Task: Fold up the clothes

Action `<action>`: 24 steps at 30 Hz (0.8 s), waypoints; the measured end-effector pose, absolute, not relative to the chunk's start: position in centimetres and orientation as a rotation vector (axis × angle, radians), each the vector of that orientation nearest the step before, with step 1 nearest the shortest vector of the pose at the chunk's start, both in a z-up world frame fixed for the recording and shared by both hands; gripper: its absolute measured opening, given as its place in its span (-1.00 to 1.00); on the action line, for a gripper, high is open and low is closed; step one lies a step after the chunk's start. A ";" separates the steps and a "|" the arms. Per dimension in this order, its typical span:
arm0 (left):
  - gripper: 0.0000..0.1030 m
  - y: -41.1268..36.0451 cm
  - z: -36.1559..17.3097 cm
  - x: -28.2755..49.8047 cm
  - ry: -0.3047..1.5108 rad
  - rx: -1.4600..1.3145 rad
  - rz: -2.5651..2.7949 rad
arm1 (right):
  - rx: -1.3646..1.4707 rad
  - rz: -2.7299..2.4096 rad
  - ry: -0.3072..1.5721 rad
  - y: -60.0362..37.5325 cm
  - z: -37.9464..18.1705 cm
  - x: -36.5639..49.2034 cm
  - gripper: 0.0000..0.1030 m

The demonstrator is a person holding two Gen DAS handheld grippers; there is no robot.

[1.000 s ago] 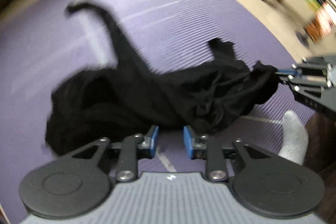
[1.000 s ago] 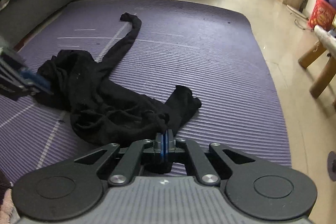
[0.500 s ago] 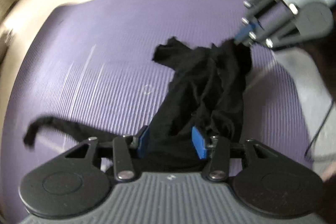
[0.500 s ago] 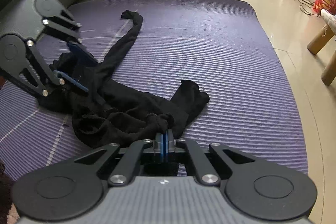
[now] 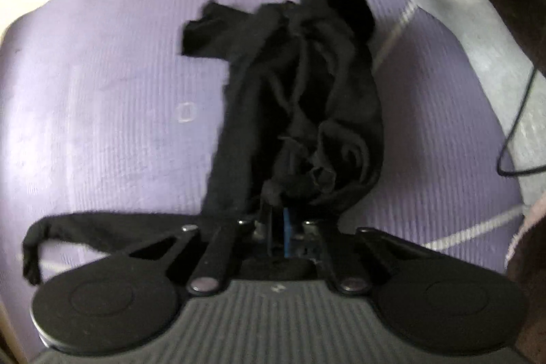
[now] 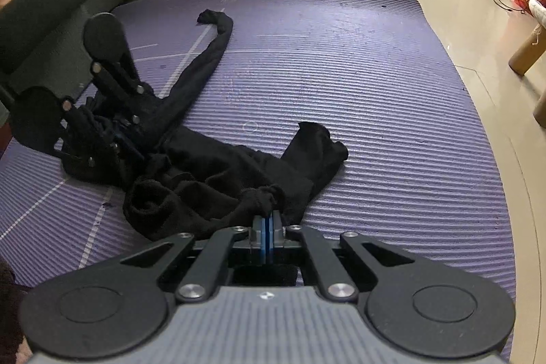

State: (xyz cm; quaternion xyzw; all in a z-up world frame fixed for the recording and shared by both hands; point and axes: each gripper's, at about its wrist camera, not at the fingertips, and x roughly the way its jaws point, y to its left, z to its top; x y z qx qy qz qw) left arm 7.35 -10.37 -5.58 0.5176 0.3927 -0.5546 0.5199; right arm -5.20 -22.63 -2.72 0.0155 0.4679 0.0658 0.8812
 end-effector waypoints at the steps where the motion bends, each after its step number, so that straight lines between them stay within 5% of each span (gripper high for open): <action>1: -0.92 -9.8 -5.1 7.3 0.908 1.203 -1.287 | 0.022 0.130 0.943 -22.6 -2.3 -5.3 -0.99; 6: -0.93 -6.1 -1.3 7.1 0.736 0.923 -0.941 | -0.089 0.082 0.748 -21.7 0.6 -5.4 -0.99; 12: -0.93 -0.9 1.2 5.6 0.729 0.643 -0.672 | -0.118 0.124 0.646 -20.5 2.5 -4.1 -0.99; 24: -0.79 4.0 -7.3 3.8 1.134 0.527 -0.516 | -0.192 0.261 0.880 -17.1 -4.2 -2.4 -0.98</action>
